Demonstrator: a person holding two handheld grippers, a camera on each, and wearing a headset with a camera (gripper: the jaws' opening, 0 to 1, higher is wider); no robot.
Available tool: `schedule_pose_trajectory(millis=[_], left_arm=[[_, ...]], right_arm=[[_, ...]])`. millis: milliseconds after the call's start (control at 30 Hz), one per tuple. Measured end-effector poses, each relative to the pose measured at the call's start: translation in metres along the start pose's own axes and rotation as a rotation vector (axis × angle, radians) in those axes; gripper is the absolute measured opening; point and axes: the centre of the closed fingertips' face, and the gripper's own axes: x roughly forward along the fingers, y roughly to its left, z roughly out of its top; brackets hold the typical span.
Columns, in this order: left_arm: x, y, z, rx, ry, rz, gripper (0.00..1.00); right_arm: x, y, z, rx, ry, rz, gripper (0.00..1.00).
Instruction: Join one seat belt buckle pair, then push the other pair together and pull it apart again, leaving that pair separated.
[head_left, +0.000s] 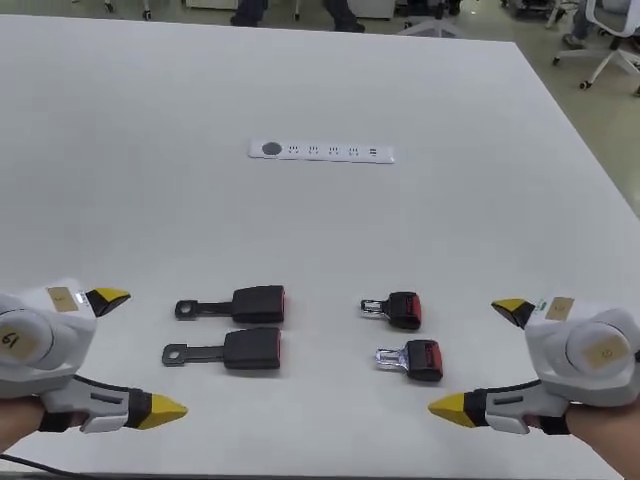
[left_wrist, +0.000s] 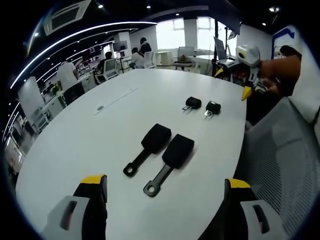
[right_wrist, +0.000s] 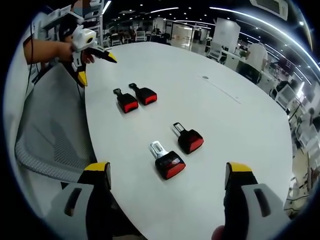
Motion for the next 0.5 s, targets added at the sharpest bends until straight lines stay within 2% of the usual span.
schedule_pose_trajectory(millis=[100,233,333,500], left_arm=[[0.003,0.000,0.002,0.011,0.006,-0.007,0.97],[0.006,0.000,0.003,0.037,0.015,-0.018,0.94],[0.009,-0.001,0.007,0.050,0.018,-0.029,0.93],[0.014,-0.002,0.007,0.076,0.034,-0.045,0.92]], right_arm=[[0.001,0.001,-0.001,-0.007,0.005,0.012,0.92],[0.002,0.003,-0.001,-0.063,0.019,0.033,0.85],[0.005,0.002,-0.001,-0.064,0.020,0.036,0.85],[0.009,0.001,-0.003,-0.067,0.024,0.050,0.83]])
